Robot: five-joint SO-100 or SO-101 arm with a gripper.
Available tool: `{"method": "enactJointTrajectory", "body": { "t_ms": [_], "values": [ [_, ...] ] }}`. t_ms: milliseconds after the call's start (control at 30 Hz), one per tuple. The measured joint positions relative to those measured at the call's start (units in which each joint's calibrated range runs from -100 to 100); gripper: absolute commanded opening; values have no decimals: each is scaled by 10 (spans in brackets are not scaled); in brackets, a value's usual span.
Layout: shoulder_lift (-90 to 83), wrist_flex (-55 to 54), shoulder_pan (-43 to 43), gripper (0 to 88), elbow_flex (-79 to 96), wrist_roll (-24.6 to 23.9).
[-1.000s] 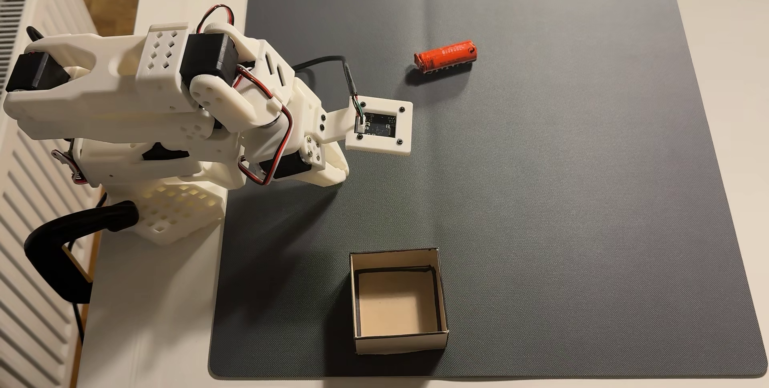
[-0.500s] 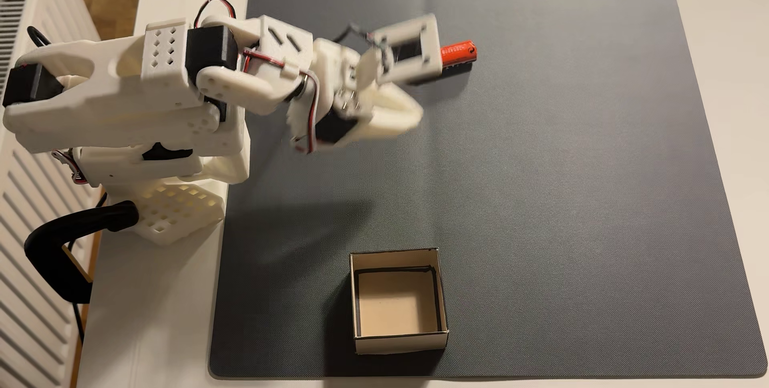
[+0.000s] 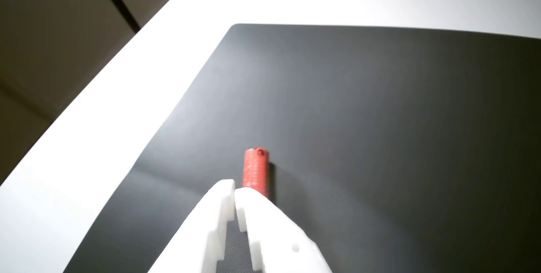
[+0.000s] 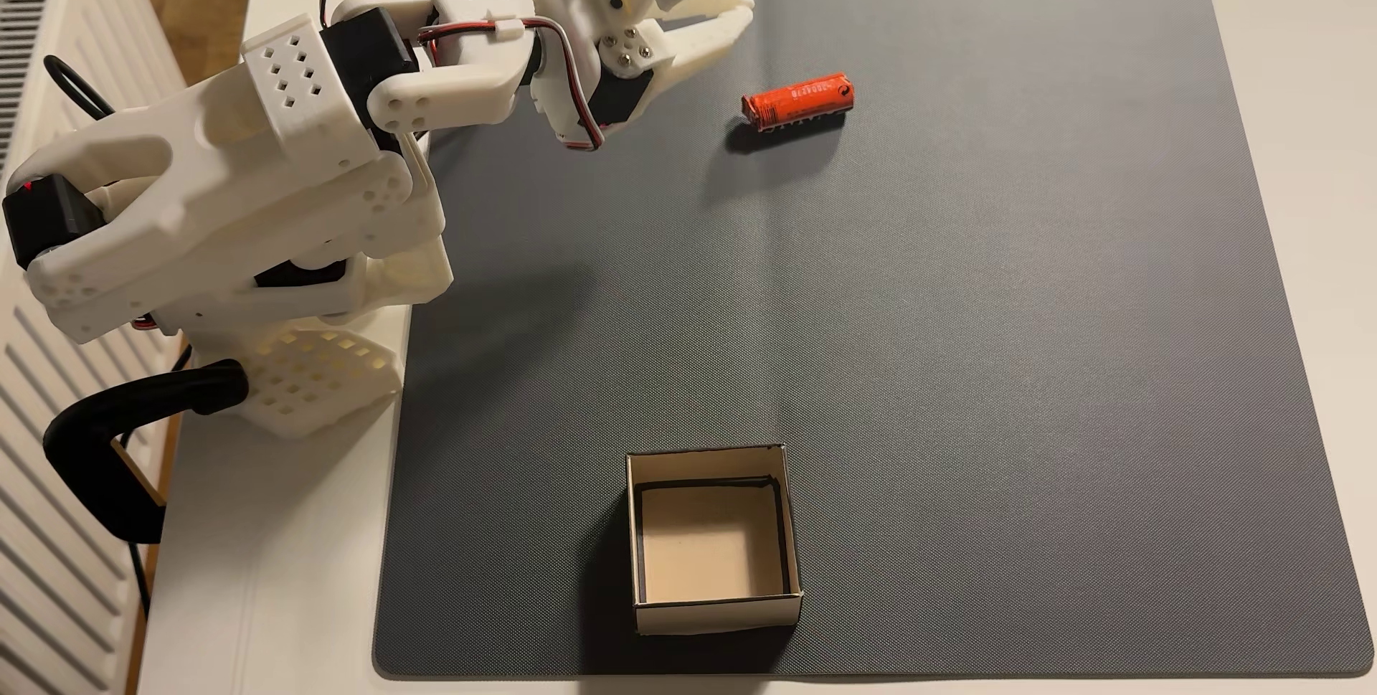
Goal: Pick the red object and place it in the box
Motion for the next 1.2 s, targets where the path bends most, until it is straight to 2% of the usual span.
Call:
{"method": "enactJointTrajectory", "body": {
  "t_ms": [333,533,633,833,1200],
  "values": [
    [0,68,-19,21,-6,0],
    [17,76,-24,200,-15,0],
    [49,72,-22,230,-22,0],
    [160,28,-20,237,-72,0],
    [489,-142,-29,237,-203,-2]
  ]
}}
